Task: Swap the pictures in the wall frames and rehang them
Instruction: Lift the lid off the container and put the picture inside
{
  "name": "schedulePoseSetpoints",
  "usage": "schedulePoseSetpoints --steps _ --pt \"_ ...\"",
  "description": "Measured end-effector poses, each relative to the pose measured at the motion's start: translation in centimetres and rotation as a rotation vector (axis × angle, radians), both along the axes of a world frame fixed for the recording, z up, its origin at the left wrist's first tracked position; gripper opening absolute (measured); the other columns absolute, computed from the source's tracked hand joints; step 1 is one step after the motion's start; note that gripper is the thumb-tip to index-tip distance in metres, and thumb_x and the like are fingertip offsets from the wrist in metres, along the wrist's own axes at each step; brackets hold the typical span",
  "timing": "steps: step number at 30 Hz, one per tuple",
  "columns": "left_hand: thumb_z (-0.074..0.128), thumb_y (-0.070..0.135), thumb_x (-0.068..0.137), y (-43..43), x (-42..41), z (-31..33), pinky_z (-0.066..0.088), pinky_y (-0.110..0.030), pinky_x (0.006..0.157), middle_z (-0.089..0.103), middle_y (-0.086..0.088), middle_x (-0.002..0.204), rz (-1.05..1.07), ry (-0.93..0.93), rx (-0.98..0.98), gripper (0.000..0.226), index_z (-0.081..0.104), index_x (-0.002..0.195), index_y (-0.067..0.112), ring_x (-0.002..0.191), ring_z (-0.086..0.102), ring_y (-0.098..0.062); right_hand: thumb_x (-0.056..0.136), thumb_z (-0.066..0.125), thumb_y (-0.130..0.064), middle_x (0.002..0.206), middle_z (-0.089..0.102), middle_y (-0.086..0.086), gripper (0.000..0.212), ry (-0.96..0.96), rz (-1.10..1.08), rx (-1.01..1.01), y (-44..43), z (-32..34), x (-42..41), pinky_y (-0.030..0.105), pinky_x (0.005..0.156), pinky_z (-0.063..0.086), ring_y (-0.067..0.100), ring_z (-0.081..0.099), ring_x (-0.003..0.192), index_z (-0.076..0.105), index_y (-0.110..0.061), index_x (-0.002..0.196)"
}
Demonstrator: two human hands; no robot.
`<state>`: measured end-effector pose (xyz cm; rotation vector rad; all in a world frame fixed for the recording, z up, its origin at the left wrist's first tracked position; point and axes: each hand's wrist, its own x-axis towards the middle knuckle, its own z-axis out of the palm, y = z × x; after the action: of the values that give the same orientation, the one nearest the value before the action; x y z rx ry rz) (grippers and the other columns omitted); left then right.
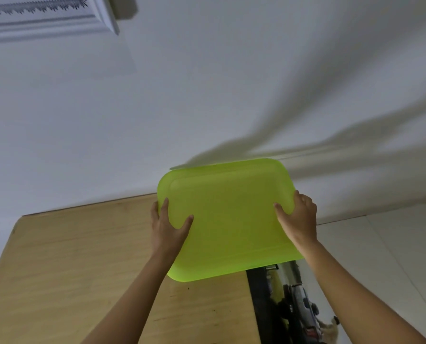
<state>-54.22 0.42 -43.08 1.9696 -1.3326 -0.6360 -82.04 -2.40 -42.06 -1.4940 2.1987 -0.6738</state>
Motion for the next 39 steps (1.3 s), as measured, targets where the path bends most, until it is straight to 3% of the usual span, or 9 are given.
schedulePoseSetpoints --steps 9,16,25,39 --pt "0.072 0.033 0.077 2.4 5.5 3.0 0.023 -0.032 0.11 0.018 -0.01 0.152 0.016 0.063 -0.098 0.083 0.029 0.144 0.012 0.141 0.018 -0.022 0.087 0.058 -0.037 0.142 0.034 0.016 0.07 0.014 -0.017 -0.11 1.5 4.0 6.0 0.042 0.107 0.028 0.03 0.026 0.132 0.03 -0.003 0.141" --pt "0.07 0.037 0.079 9.5 19.4 3.7 0.026 -0.037 0.109 0.017 -0.009 0.152 0.113 0.016 -0.061 0.083 0.026 0.145 0.012 0.14 0.019 -0.023 0.086 0.058 -0.038 0.139 0.035 0.017 0.07 0.005 0.135 -0.118 5.4 4.5 20.2 0.041 0.106 0.03 0.031 0.028 0.13 0.031 -0.002 0.14" --pt "0.069 0.037 0.08 20.0 35.0 0.5 0.028 -0.042 0.108 0.016 -0.011 0.153 0.201 -0.022 0.095 0.083 0.025 0.145 0.011 0.141 0.02 -0.026 0.086 0.056 -0.043 0.137 0.037 0.016 0.071 0.016 0.279 0.02 13.2 -0.2 35.6 0.04 0.104 0.034 0.029 0.03 0.129 0.033 -0.004 0.139" --pt "0.063 0.039 0.084 23.4 36.0 -5.2 0.022 -0.046 0.112 0.008 -0.02 0.152 0.072 -0.044 0.294 0.084 0.016 0.146 0.006 0.141 0.01 -0.034 0.089 0.05 -0.047 0.14 0.034 0.018 0.073 0.129 0.301 0.208 18.0 -5.4 36.2 0.041 0.102 0.035 0.031 0.028 0.13 0.026 -0.004 0.142"
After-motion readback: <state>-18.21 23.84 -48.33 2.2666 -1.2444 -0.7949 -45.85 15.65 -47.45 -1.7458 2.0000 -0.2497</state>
